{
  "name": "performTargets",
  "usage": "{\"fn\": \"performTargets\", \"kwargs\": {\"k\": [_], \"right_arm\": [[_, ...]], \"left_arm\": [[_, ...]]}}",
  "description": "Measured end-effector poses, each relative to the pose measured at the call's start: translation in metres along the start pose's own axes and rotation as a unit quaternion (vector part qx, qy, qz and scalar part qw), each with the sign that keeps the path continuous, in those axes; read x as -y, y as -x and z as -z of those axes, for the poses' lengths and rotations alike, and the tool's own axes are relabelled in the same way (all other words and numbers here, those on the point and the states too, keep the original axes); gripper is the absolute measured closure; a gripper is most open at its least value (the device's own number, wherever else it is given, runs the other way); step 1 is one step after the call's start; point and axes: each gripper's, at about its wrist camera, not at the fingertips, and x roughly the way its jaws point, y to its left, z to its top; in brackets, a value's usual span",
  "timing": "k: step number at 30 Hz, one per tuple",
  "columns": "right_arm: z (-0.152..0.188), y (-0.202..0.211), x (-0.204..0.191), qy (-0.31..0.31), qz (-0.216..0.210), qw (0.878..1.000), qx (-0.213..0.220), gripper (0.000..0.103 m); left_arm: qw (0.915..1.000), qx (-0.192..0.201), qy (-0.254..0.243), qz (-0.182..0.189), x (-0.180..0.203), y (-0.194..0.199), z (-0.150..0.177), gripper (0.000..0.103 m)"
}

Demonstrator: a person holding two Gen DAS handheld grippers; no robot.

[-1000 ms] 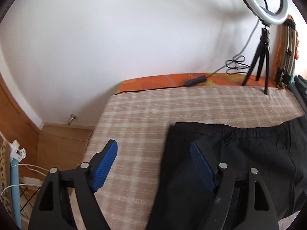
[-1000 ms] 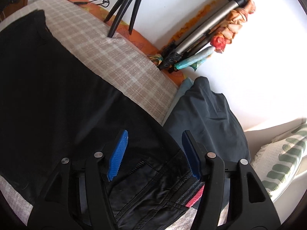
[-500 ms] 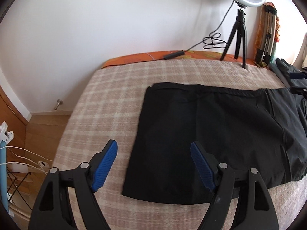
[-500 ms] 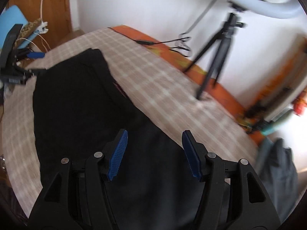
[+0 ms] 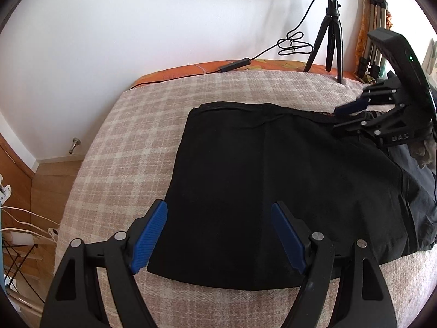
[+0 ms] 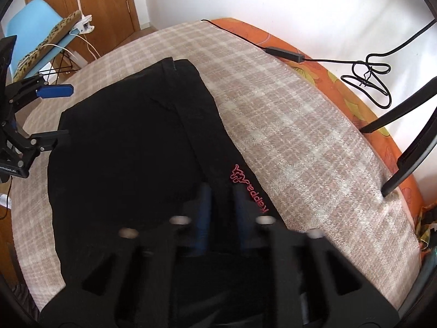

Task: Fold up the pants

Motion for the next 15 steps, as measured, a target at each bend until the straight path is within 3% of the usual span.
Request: {"fn": "performTargets", "kwargs": {"k": [7, 9, 13, 14, 15], "right_arm": [[0.003, 0.016, 0.008, -0.024, 0.013, 0.999, 0.022, 0.1], [0.001, 0.018, 0.013, -0.03, -0.003, 0.999, 0.027, 0.1], [0.0, 0.009, 0.023, -0.037, 0.06, 0.997, 0.012, 0.1], [0.0, 0.005, 0.029, -0.051, 0.069, 0.996, 0.005, 0.1], [0.001, 0.003, 0.032, -0.054, 0.049, 0.997, 0.009, 0.1]], "left_arm": [[0.9999, 0.005, 0.008, 0.006, -0.003, 0.0, -0.002, 0.026], [1.0, 0.006, 0.004, 0.005, -0.002, 0.0, -0.002, 0.026], [1.0, 0.005, -0.001, 0.002, 0.0, -0.002, -0.002, 0.026], [1.0, 0.003, -0.001, 0.003, 0.0, -0.002, -0.003, 0.026], [1.0, 0.003, 0.0, 0.003, 0.001, -0.003, -0.003, 0.026]]}}
